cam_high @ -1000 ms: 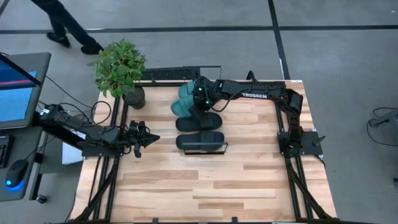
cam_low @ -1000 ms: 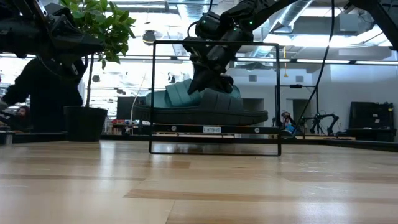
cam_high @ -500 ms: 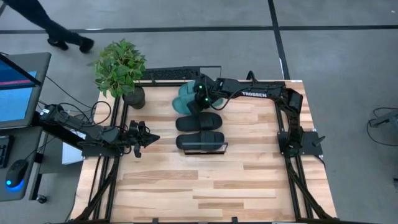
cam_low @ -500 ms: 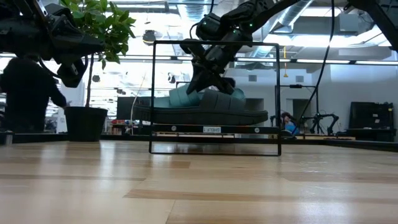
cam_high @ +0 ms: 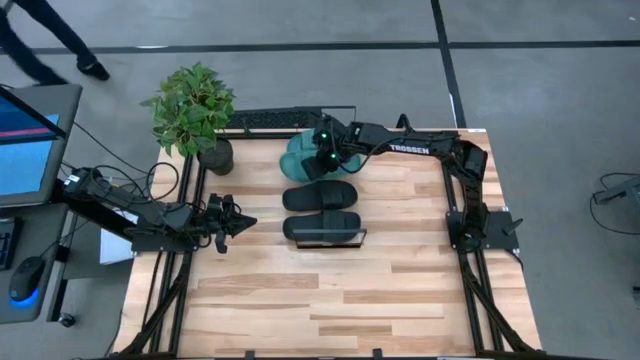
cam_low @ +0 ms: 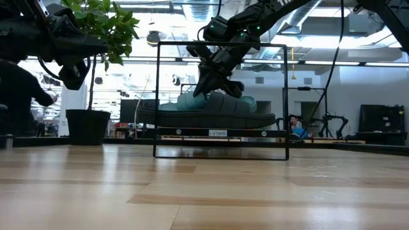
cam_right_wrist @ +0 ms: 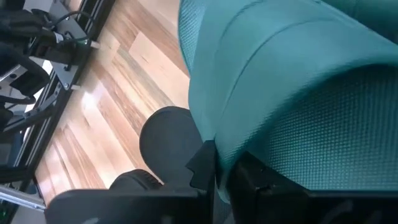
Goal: Pick and place slides into the shelf
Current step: Put the green slide on the shelf, then return to Home Position
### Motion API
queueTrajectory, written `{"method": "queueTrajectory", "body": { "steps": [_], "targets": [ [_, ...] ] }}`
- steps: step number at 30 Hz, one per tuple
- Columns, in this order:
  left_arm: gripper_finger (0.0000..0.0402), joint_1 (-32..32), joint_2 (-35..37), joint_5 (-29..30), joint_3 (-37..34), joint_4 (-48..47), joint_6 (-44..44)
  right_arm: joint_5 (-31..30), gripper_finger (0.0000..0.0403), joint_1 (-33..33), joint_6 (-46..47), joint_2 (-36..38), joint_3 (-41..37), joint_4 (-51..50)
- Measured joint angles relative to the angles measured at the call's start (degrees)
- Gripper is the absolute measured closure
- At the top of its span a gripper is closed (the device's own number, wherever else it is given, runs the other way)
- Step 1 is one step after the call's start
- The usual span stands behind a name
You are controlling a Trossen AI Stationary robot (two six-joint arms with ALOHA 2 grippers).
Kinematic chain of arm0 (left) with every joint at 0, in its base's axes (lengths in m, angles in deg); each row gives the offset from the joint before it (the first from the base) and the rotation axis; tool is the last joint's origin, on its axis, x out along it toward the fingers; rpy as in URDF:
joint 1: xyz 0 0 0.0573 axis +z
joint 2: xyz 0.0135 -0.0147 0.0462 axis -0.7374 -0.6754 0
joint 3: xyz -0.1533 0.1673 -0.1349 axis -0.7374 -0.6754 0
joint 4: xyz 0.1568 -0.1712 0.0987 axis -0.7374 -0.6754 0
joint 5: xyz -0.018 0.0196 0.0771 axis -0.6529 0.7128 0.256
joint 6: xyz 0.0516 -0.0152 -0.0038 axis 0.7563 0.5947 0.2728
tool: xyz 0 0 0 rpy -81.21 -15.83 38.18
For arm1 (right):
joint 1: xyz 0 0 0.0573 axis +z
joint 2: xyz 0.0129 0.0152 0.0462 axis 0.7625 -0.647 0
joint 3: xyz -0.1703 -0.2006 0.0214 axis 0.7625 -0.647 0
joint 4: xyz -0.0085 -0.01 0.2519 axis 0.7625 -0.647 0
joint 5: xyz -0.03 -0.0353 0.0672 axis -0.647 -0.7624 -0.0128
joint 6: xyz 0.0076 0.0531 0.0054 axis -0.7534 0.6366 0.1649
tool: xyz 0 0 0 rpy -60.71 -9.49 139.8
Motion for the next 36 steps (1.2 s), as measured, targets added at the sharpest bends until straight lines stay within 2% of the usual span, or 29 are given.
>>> {"method": "queueTrajectory", "body": {
  "steps": [12,17,31,36],
  "targets": [
    [0.0401,0.01,-0.01,0.02,0.0,-0.75,-0.09,0.02,0.029,0.04,2.51,0.0,0.02,-0.22],
    [0.0401,0.01,-0.01,0.02,0.0,-0.9,-0.09,-0.15,0.0268,-0.07,4.06,0.63,0.04,-0.62],
    [0.0401,0.01,-0.01,0.02,0.0,-1.99,-1.17,-3.63,0.029,-1.86,4.65,1.31,0.17,-1.3],
    [0.0401,0.01,-0.01,0.02,0.0,-2.19,-1.18,-7.7,0.0291,-2.16,2.71,4.22,0.39,-1.27]
  ]
}}
